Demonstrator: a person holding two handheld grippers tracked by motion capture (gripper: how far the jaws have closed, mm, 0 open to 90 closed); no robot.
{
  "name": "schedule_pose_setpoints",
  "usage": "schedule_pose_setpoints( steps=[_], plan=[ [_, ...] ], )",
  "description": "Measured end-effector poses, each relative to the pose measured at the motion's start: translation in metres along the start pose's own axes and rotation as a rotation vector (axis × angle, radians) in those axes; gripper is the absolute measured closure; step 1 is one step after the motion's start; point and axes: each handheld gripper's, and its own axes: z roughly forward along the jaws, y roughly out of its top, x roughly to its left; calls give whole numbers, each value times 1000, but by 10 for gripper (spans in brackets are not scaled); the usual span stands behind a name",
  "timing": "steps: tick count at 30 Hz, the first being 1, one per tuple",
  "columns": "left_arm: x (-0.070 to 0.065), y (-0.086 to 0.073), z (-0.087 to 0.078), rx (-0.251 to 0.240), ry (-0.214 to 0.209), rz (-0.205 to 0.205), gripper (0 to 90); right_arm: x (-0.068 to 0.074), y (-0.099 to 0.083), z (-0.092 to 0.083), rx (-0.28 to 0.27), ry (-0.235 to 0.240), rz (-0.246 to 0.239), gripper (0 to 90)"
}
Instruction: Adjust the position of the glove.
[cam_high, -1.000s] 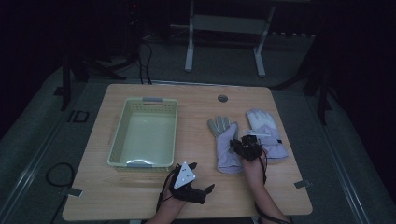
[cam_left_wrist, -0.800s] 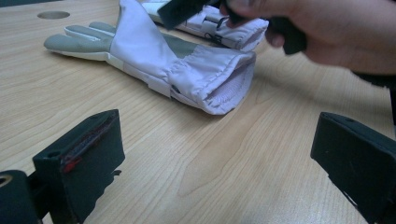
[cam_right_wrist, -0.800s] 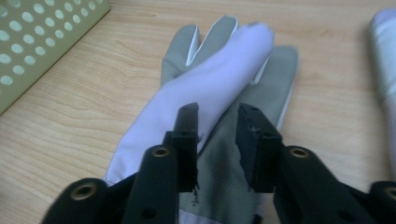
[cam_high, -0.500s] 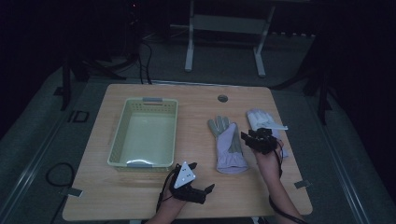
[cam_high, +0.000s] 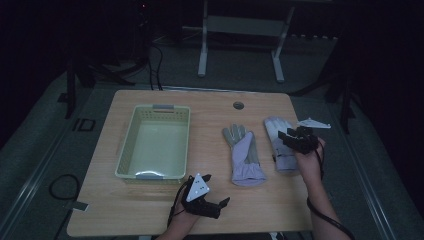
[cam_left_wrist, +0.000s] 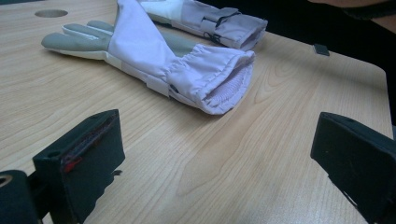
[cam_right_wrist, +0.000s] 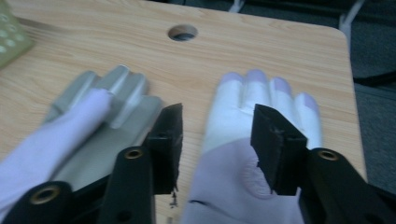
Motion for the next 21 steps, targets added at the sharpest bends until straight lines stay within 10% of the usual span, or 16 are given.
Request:
schedule_pose_setpoints(
  steps=[15,21],
  plan=[
    [0,0,0,3,0,0,28,-33,-38,38,156,-27,72,490],
    [0,0,0,4,1,2,28,-37,-51,42,131,7,110,610]
  ],
)
